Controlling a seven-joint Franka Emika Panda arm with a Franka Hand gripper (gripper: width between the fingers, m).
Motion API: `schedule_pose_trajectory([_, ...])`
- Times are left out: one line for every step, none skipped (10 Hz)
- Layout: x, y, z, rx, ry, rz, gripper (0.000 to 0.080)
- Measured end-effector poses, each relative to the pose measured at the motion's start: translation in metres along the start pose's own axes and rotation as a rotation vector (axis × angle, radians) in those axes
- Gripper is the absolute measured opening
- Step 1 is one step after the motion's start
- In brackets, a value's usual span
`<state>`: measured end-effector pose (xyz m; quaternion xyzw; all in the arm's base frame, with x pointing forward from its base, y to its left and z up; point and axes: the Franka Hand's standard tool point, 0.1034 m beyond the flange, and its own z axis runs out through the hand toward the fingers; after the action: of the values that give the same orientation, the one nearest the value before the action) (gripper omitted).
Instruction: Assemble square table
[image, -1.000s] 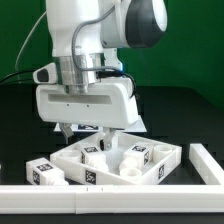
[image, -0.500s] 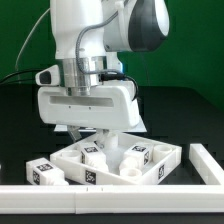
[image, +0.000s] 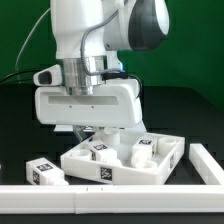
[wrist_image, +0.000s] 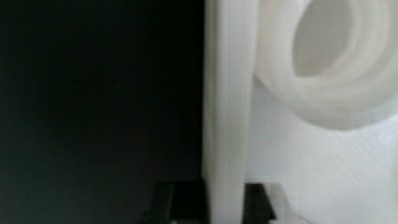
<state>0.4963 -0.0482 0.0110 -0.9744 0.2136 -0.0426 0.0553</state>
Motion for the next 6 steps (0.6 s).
schedule_pose_trajectory([0.006, -0.003, 0.001, 0.012, -0.030, -0.073, 0.0055])
schedule_pose_trajectory([0.014, -0.014, 0.004, 0.027, -0.059, -0.142, 0.0055])
schedule_pose_trajectory([0.017, -0.020, 0.006, 0.036, -0.065, -0.149, 0.0055])
schedule_pose_trajectory([0.017, -0.018, 0.007, 0.034, -0.064, -0.147, 0.0055])
schedule_pose_trajectory([0.017, -0.018, 0.006, 0.034, -0.064, -0.147, 0.0055])
schedule_pose_trajectory([0.019, -0.020, 0.007, 0.035, -0.061, -0.174, 0.0055])
